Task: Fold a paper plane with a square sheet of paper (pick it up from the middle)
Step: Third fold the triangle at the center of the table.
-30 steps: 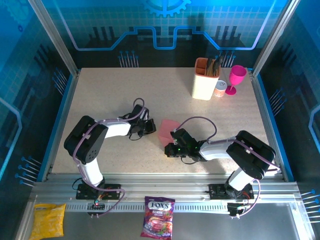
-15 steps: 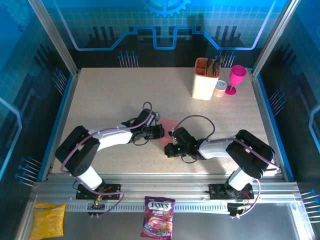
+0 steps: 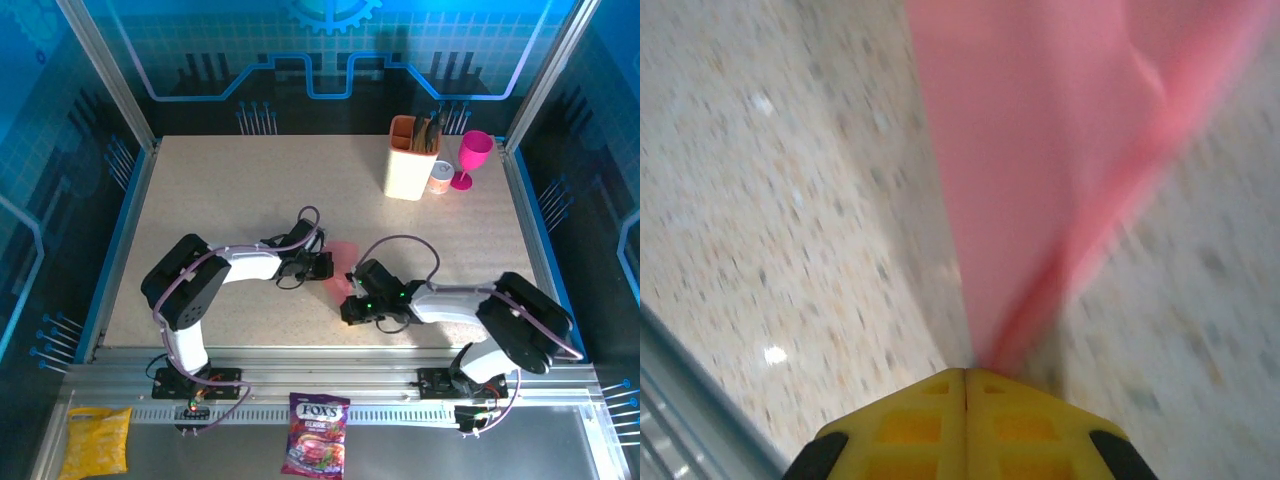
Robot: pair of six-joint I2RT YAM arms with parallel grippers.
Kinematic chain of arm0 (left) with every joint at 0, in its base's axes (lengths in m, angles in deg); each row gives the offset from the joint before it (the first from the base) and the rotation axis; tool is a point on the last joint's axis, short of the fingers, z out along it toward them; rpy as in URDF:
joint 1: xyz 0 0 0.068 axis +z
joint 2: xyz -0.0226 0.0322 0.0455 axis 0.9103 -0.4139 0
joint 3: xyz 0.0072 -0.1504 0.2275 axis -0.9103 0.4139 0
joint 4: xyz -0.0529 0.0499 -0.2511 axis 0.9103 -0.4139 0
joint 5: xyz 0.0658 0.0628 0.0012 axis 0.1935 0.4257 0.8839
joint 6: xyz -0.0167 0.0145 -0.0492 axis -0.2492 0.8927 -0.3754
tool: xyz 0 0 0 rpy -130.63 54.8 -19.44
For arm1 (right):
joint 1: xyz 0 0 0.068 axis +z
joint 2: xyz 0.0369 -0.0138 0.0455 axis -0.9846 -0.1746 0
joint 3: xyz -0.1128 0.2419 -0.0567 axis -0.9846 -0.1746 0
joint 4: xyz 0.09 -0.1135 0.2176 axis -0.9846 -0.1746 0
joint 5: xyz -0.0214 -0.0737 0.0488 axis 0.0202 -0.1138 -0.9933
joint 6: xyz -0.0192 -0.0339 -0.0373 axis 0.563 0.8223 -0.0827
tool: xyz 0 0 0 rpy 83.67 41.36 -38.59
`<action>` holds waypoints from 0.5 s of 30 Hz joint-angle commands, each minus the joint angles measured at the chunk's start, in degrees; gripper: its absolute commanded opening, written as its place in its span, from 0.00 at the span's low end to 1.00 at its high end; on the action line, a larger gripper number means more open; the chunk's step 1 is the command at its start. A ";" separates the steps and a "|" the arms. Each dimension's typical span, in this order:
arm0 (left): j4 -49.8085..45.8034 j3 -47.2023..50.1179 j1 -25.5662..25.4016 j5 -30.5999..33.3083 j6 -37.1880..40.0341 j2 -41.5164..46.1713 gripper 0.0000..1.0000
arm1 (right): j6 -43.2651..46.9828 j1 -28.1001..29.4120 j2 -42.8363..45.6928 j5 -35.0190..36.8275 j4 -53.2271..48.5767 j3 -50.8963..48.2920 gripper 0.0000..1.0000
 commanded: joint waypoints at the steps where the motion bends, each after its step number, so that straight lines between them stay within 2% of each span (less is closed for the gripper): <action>1: -3.39 0.23 0.14 4.64 -0.17 -2.93 0.00 | 1.20 -1.84 5.46 -1.03 -12.70 -1.52 0.00; 5: -4.21 1.35 0.15 5.33 -3.01 -2.17 0.00 | 1.65 -5.01 13.30 -0.42 -17.09 -1.89 0.00; 8: -3.63 4.26 -0.10 7.14 -9.68 0.36 0.00 | 0.61 -5.97 18.97 0.92 -18.97 -1.33 0.00; 11: -0.44 9.73 -1.08 9.70 -20.71 4.27 0.00 | -1.94 -5.98 22.99 1.91 -17.70 -1.54 0.03; 15: 0.82 14.67 -5.74 18.25 -38.31 8.57 0.00 | -5.22 -5.37 25.15 3.86 -13.88 -2.64 0.04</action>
